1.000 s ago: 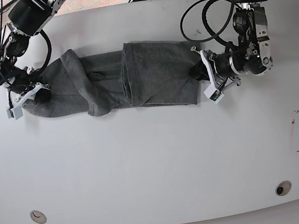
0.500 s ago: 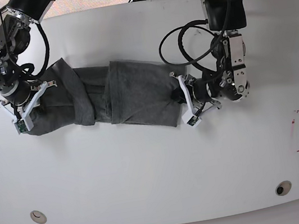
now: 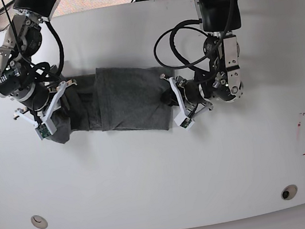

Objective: Fold the T-shirt properly
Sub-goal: 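Fold the strip end over with the right gripper toward the left gripper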

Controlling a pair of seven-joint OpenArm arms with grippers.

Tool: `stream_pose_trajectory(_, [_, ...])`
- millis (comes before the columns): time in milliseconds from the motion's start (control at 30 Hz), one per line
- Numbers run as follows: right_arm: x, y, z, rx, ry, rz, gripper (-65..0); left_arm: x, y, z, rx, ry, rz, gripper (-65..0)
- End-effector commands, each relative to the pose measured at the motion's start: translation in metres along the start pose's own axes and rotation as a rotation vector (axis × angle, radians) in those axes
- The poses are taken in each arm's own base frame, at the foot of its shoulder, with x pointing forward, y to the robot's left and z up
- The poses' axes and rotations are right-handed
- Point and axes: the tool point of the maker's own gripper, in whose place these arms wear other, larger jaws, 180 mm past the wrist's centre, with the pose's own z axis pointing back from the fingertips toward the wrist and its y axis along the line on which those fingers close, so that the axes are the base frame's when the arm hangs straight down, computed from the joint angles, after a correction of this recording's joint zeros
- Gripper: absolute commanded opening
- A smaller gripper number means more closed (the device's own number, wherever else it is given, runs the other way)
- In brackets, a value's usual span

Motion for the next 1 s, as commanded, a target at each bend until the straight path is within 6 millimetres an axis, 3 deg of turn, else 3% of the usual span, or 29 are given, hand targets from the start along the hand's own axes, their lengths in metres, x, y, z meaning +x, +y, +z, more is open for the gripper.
stream_pose_trajectory(0, [0.033,0.015,0.0,0.058,-0.115,0.022,-65.0,-0.093,0.001,-0.001,0.062,0.398,-0.012,-60.7])
stream_pose_trajectory(200, [0.048,0.047,-0.012,0.129,-0.153,0.003,-65.0,-0.1,-0.009,-0.004,0.041,0.415,-0.001,-60.6])
stream_pose_trajectory(567, [0.053,0.095,-0.038,0.18,-0.142,0.062,-64.4,-0.106,-0.013,-0.006,0.03,0.422,0.008,-60.6])
stream_pose_trajectory(733, [0.047,0.111,-0.051,0.214,-0.132,0.088,-53.1,-0.107,-0.013,-0.005,0.031,0.422,0.01,-60.6])
stream_pose_trajectory(967, [0.039,0.116,-0.064,0.226,-0.124,0.084,-25.7,-0.106,-0.013,-0.006,0.031,0.416,0.01,-60.6])
